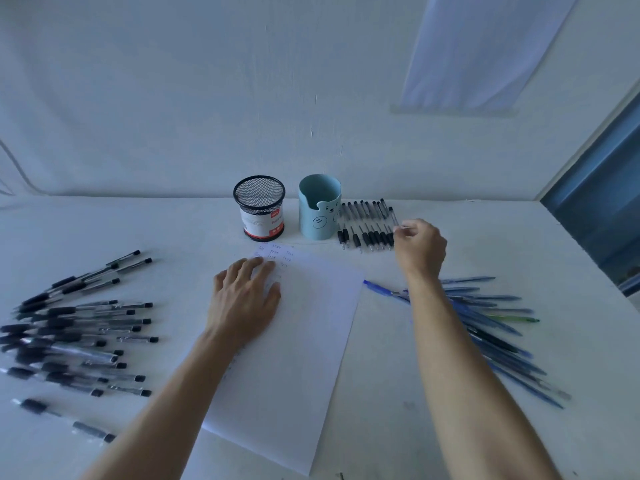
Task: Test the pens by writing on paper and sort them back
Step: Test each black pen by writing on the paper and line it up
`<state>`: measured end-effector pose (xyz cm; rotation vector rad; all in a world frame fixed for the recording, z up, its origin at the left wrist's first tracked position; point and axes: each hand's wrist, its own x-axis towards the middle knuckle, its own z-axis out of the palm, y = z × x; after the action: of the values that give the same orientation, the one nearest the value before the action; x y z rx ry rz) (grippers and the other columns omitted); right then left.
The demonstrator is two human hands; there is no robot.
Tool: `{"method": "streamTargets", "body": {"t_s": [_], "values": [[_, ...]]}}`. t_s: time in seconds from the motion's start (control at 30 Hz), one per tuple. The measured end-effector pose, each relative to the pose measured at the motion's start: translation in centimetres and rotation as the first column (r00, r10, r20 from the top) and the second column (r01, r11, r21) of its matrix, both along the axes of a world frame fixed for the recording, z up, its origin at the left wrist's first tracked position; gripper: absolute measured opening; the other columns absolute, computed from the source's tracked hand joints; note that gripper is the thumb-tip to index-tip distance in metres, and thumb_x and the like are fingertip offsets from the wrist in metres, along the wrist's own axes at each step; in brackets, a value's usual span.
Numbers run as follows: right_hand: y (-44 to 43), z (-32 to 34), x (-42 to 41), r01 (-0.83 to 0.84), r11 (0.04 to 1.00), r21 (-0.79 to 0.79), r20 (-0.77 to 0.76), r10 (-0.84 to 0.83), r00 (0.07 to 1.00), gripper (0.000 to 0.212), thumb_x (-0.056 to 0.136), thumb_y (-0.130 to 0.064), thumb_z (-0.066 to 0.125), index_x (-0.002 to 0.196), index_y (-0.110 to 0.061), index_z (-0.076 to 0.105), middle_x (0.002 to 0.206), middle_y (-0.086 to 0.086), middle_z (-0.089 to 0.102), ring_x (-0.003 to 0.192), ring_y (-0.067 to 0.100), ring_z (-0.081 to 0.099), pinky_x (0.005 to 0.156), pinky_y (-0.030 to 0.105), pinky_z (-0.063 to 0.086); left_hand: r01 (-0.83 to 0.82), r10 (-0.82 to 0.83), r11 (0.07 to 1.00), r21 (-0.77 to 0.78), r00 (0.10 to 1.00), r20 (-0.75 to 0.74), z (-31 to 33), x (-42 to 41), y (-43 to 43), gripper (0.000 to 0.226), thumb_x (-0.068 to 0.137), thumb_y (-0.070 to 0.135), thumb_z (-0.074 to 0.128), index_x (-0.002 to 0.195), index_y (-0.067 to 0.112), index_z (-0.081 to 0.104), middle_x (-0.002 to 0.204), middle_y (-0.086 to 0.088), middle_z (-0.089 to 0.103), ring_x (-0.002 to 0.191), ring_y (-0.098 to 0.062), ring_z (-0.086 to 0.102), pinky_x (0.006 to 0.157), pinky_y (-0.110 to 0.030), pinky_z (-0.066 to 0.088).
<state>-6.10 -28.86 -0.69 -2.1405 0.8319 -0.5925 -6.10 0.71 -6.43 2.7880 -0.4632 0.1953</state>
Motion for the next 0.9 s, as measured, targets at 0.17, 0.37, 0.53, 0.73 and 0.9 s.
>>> {"method": "streamTargets", "body": {"t_s": [0.17,0.37,0.53,0.73,0.9], "values": [[-2.8,-1.1,2.9,0.045,0.999,0.004,-0.061,-0.044,0.997,0.019,0.095,-0.018,0.062,0.108,-0.012,0.073,0.110,0.007,0.074,0.101,0.028,0.067,0.080,0.027,0.046,-0.007,0.007,1.000,0.011,1.000,0.021,-0.3,0.1,0.1,0.056,0.089,0.051,0.031,0.133,0.027,0.057,0.139,0.002,0.056,0.131,-0.025,0.044,0.107,-0.045,0.031],[-4.0,-2.0,5.9,0.042,0.999,0.006,-0.121,-0.041,0.992,0.017,0.094,-0.018,0.063,0.105,-0.012,0.074,0.109,0.010,0.073,0.101,0.032,0.067,0.081,0.031,0.049,-0.012,0.012,1.000,0.007,1.000,0.028,-0.5,0.3,0.1,0.054,0.089,0.050,0.033,0.132,0.027,0.057,0.138,0.002,0.056,0.130,-0.024,0.045,0.105,-0.046,0.033],[-3.8,-1.8,7.3,-0.018,1.000,-0.013,-0.117,0.016,0.993,0.017,0.093,-0.021,0.064,0.104,-0.011,0.073,0.107,0.010,0.073,0.101,0.030,0.067,0.080,0.028,0.046,-0.009,0.009,1.000,0.000,0.999,0.032,-0.5,0.3,0.1,0.053,0.089,0.049,0.035,0.131,0.026,0.058,0.137,0.001,0.057,0.129,-0.024,0.046,0.104,-0.046,0.034],[-3.4,-1.8,7.1,-0.045,0.999,-0.013,-0.134,0.042,0.990,0.021,0.094,-0.022,0.061,0.110,-0.010,0.069,0.112,0.009,0.071,0.105,0.029,0.063,0.077,0.025,0.040,-0.010,0.010,1.000,-0.012,1.000,0.029,-0.3,0.2,0.1,0.053,0.089,0.049,0.035,0.130,0.025,0.059,0.135,0.001,0.058,0.127,-0.025,0.048,0.103,-0.047,0.035],[-2.1,-1.3,6.2,-0.043,0.995,-0.086,-0.127,0.032,0.991,0.026,0.093,-0.030,0.058,0.114,-0.015,0.063,0.124,0.006,0.060,0.113,0.029,0.056,0.086,0.039,0.050,-0.017,0.018,1.000,-0.018,1.000,0.022,-0.2,0.1,0.0,0.055,0.089,0.050,0.034,0.130,0.025,0.060,0.136,0.001,0.058,0.128,-0.025,0.047,0.104,-0.046,0.034]]}}
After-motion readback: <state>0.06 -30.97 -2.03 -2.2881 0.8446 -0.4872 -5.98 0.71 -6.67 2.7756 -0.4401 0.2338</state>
